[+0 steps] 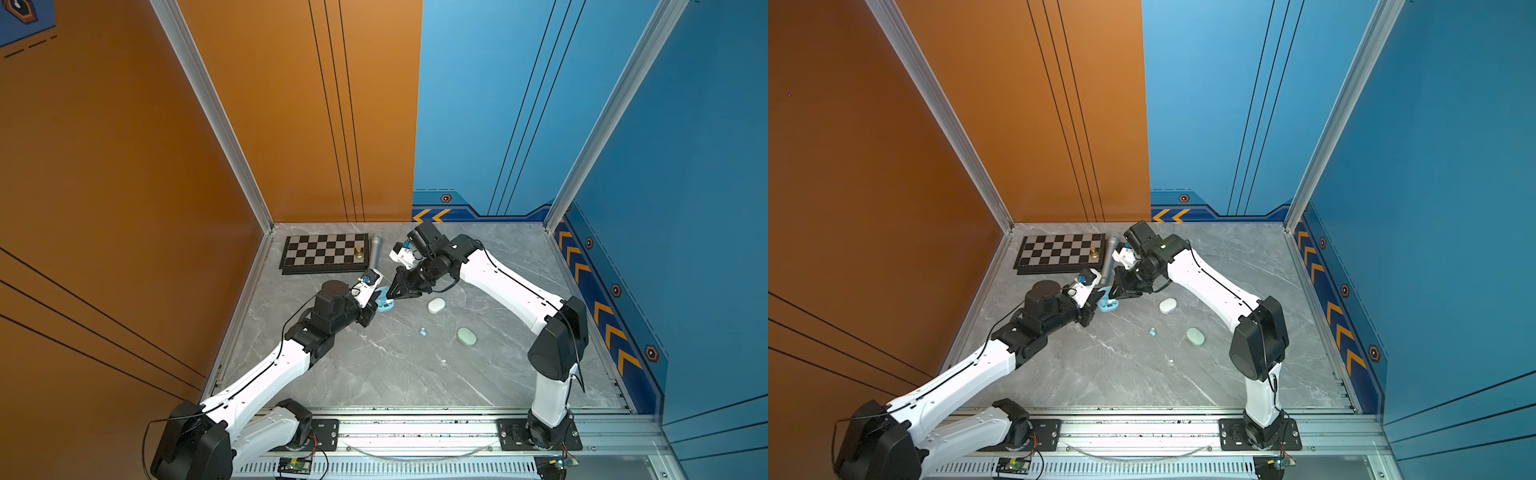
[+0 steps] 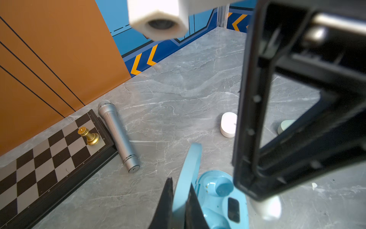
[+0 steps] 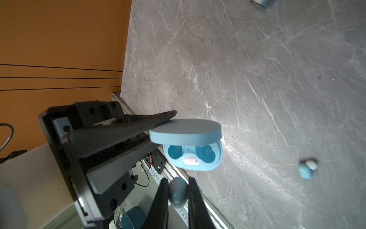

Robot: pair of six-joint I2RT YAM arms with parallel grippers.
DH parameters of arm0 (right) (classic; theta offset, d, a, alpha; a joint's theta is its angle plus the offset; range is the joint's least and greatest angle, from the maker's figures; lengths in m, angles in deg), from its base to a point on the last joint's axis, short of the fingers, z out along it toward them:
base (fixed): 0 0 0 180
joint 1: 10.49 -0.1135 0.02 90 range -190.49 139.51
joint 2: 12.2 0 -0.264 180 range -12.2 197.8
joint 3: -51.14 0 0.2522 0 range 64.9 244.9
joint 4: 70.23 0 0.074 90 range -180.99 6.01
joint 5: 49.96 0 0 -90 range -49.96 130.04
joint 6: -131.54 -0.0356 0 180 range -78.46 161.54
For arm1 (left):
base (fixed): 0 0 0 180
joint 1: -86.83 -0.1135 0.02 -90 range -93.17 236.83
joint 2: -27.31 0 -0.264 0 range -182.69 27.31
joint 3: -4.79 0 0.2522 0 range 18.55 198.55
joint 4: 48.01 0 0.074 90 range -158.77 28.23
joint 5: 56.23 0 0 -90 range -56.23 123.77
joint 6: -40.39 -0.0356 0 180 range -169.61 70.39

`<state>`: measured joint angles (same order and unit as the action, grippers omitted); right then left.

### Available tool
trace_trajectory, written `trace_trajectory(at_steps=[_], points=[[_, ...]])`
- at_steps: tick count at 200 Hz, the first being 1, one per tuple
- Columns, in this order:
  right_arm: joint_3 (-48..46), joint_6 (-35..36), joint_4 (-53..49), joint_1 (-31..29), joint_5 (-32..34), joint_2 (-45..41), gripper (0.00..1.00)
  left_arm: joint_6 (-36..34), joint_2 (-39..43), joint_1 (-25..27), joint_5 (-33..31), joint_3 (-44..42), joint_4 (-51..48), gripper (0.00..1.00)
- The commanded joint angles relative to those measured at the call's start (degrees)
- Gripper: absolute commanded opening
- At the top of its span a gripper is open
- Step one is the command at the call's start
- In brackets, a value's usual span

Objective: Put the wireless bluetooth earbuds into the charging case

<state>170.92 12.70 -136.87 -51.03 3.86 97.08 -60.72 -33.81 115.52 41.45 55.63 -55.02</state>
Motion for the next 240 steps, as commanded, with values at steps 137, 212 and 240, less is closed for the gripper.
trace_trajectory(at_steps=[137, 212, 240], points=[[3.0, -1.7, -0.5, -0.1, -0.1, 4.3, 0.21, -1.4, -2.2, 1.5, 0.5, 4.3, 1.8, 0.0], [3.5, -2.2, 0.2, -0.1, -0.9, 4.1, 0.33, -1.4, -2.2, 1.4, 0.7, 4.0, 1.7, 0.0], [3.5, -2.5, 0.4, -0.1, -1.2, 3.6, 0.33, -1.4, -2.5, 1.3, 0.7, 3.7, 1.7, 0.0]])
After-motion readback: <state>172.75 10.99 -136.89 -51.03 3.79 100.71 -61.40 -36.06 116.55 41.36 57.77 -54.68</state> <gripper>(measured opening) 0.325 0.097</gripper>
